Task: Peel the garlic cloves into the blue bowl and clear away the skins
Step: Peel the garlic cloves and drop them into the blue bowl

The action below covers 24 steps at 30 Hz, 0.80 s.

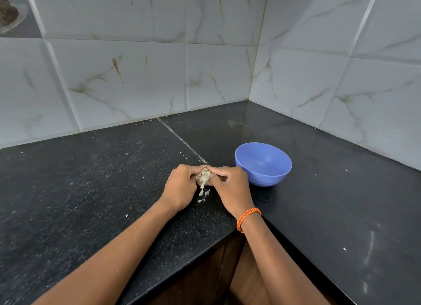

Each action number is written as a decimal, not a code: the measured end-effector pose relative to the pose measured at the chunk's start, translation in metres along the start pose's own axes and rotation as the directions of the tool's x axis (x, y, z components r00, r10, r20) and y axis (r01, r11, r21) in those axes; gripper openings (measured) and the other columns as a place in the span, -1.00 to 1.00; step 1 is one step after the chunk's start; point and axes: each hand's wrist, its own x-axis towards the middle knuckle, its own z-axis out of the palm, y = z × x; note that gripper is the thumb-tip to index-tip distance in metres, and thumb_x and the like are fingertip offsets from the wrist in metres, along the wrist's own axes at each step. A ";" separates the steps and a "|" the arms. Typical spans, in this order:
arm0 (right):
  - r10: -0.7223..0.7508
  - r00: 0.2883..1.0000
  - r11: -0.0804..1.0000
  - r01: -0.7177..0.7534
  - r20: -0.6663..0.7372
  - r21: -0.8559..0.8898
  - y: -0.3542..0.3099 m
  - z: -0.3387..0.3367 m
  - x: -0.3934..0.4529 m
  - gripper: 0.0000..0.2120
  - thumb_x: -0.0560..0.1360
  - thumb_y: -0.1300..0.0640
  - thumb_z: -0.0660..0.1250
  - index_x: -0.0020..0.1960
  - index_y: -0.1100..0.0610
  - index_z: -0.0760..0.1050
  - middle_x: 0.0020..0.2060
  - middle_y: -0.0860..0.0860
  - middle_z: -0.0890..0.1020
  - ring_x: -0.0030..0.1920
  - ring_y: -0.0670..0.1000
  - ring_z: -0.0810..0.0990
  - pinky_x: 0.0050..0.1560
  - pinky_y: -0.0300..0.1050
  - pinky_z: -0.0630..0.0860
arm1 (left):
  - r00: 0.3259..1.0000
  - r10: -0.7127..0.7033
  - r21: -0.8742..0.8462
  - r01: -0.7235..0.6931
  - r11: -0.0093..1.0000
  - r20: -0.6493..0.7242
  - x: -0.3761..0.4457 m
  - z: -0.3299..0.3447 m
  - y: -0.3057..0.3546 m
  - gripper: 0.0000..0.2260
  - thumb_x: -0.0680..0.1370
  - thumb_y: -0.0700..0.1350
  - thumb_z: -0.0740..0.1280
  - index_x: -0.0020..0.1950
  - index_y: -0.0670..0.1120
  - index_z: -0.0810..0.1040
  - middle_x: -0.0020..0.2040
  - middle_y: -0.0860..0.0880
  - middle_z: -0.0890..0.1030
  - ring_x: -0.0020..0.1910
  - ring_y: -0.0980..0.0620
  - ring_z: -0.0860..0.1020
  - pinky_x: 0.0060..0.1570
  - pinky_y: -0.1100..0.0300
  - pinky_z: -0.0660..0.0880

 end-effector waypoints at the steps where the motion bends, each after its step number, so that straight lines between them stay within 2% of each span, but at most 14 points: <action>1: 0.001 1.000 1.000 -0.001 0.004 -0.005 0.000 0.000 0.000 -0.69 0.58 0.34 0.39 0.28 0.13 0.71 0.08 0.00 0.78 0.05 -0.08 0.76 0.15 -0.03 0.71 | 1.000 0.000 -0.001 0.000 1.000 -0.004 0.000 0.000 0.000 -0.47 0.66 -0.41 0.23 0.19 0.18 0.79 0.07 0.24 0.77 0.19 0.25 0.68 0.32 0.07 0.61; 6: 0.033 0.999 0.997 -0.034 0.025 0.067 0.000 0.001 0.004 -0.67 0.61 0.37 0.37 0.31 0.14 0.69 0.13 0.01 0.77 0.06 -0.10 0.76 0.18 -0.05 0.70 | 1.000 -0.003 -0.023 0.003 1.000 0.024 -0.001 0.002 0.000 -0.53 0.70 -0.39 0.21 0.21 0.11 0.77 0.06 0.19 0.78 0.14 0.12 0.70 0.22 0.11 0.59; 7: 0.032 0.999 0.996 -0.034 0.022 0.083 0.000 0.001 0.004 -0.67 0.62 0.38 0.36 0.31 0.14 0.69 0.14 0.01 0.77 0.06 -0.11 0.76 0.18 -0.06 0.70 | 0.999 -0.019 -0.071 0.022 0.997 0.038 0.000 0.001 0.000 -0.53 0.69 -0.38 0.21 0.19 0.10 0.78 0.04 0.19 0.78 0.06 0.14 0.70 0.15 0.12 0.59; 9: 0.029 0.999 0.994 -0.032 0.026 0.109 -0.001 0.001 0.005 -0.66 0.63 0.39 0.34 0.31 0.13 0.70 0.15 0.01 0.76 0.04 -0.11 0.77 0.16 -0.06 0.71 | 0.998 -0.053 -0.161 0.060 0.985 0.045 -0.001 -0.001 0.001 -0.59 0.70 -0.36 0.24 0.12 0.05 0.80 -0.07 0.19 0.76 -0.24 0.23 0.62 -0.12 0.21 0.51; 12: 0.019 0.999 0.992 -0.022 0.027 0.120 0.000 0.000 0.004 -0.64 0.62 0.39 0.34 0.31 0.11 0.70 0.15 0.00 0.75 0.05 -0.09 0.77 0.16 -0.05 0.71 | 0.998 -0.052 -0.159 0.046 0.986 -0.034 -0.003 0.000 0.005 -0.70 0.74 -0.23 0.31 0.12 0.06 0.81 -0.20 0.27 0.71 -0.30 0.26 0.60 -0.21 0.37 0.41; 14: 0.008 1.000 0.994 -0.011 0.026 0.106 -0.001 0.000 0.002 -0.64 0.61 0.36 0.37 0.31 0.08 0.70 0.14 -0.04 0.75 0.09 -0.07 0.75 0.19 -0.04 0.69 | 0.994 -0.054 -0.162 0.038 0.986 -0.096 -0.004 0.001 0.005 -0.71 0.73 -0.22 0.34 0.13 0.10 0.80 -0.32 0.13 0.68 -0.44 0.21 0.47 -0.27 0.26 0.40; 16: 0.008 1.000 0.995 -0.010 0.027 0.101 -0.002 -0.001 0.002 -0.66 0.60 0.31 0.40 0.32 0.07 0.69 0.13 -0.06 0.75 0.09 -0.08 0.74 0.18 -0.10 0.68 | 0.989 -0.063 -0.183 0.039 0.982 -0.131 -0.004 0.001 0.006 -0.71 0.72 -0.20 0.36 0.12 0.15 0.80 -0.31 -0.01 0.70 -0.45 0.20 0.45 -0.28 0.16 0.43; 19: -0.007 1.000 0.997 0.007 0.004 0.071 -0.005 -0.002 0.000 -0.69 0.60 0.23 0.47 0.34 0.09 0.68 0.07 -0.05 0.74 0.01 -0.12 0.73 0.07 -0.24 0.67 | 0.988 -0.045 -0.227 0.011 0.974 -0.145 -0.007 -0.002 0.009 -0.76 0.70 -0.16 0.42 0.12 0.17 0.79 -0.24 0.05 0.76 -0.28 0.12 0.69 -0.20 0.22 0.54; 21: -0.008 1.000 0.998 0.009 -0.009 0.060 -0.005 -0.002 0.000 -0.71 0.61 0.22 0.47 0.33 0.12 0.69 0.01 -0.02 0.73 -0.12 -0.09 0.75 -0.04 -0.24 0.68 | 0.988 -0.055 -0.254 0.016 0.967 -0.147 -0.008 -0.003 0.009 -0.81 0.67 -0.15 0.46 0.13 0.12 0.80 -0.19 0.04 0.78 -0.20 0.02 0.74 -0.20 0.21 0.58; 24: -0.003 1.000 0.999 0.003 -0.012 0.038 -0.007 -0.004 0.000 -0.76 0.64 0.24 0.42 0.29 0.15 0.69 0.00 0.03 0.73 -0.20 -0.08 0.75 -0.13 -0.30 0.65 | 0.988 -0.081 -0.324 0.035 0.945 -0.129 -0.008 -0.004 0.009 -0.87 0.64 -0.13 0.51 0.15 0.03 0.80 -0.16 -0.01 0.79 -0.18 -0.02 0.76 -0.18 0.07 0.64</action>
